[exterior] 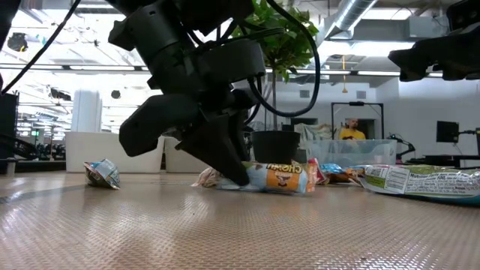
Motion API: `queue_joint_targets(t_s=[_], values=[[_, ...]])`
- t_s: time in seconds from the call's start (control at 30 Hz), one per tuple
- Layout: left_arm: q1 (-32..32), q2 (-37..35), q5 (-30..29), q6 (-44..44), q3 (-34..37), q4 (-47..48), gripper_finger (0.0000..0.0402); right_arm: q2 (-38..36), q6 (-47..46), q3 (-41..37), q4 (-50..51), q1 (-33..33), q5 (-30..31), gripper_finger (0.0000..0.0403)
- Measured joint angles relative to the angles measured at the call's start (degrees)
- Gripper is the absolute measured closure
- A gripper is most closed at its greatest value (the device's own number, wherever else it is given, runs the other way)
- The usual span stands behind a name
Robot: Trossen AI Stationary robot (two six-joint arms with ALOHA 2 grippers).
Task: Pick and place Granola Bars by type
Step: Put the yellow granola bar into the transparent bin
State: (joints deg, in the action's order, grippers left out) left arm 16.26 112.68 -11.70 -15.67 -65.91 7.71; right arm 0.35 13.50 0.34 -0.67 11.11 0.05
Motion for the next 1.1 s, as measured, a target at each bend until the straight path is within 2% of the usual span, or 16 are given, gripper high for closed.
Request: queue_joint_targets(t_s=[0.17, 0.33, 0.5, 0.7, 0.9, 0.97, 1.1], values=[[-0.7, 0.0, -1.7, 0.9, 0.0, -3.2, 0.0366, 0.0, 0.0, 0.0, 0.0, 0.0, 0.0, 0.0179], [-2.3, 0.0, -4.3, 6.2, 0.0, -10.1, 0.0366, 0.0, -0.3, 0.0, -0.3, 0.0, 0.0, 0.0179], [-3.9, -0.7, -7.5, 11.7, 0.0, -15.9, 0.0367, -0.1, -19.7, 0.0, -2.9, 0.5, -0.1, 0.0179], [-5.5, -2.8, -11.1, 12.9, 0.0, -21.4, 0.0367, 0.3, -37.0, 0.0, -9.0, 0.5, 0.0, 0.0179], [-6.8, -4.0, -12.1, 14.9, 0.0, -29.0, 0.0367, 0.3, -38.6, 0.0, -8.9, 0.4, 0.1, 0.0179], [-7.2, -4.0, -12.1, 16.2, 0.0, -32.3, 0.0366, 0.3, -38.3, 0.0, -8.7, 0.1, 1.9, 0.0179], [-7.7, -4.0, -12.1, 19.4, 0.0, -38.0, 0.0368, 1.6, -36.2, 0.0, -8.5, -1.0, 13.1, 0.0179]])
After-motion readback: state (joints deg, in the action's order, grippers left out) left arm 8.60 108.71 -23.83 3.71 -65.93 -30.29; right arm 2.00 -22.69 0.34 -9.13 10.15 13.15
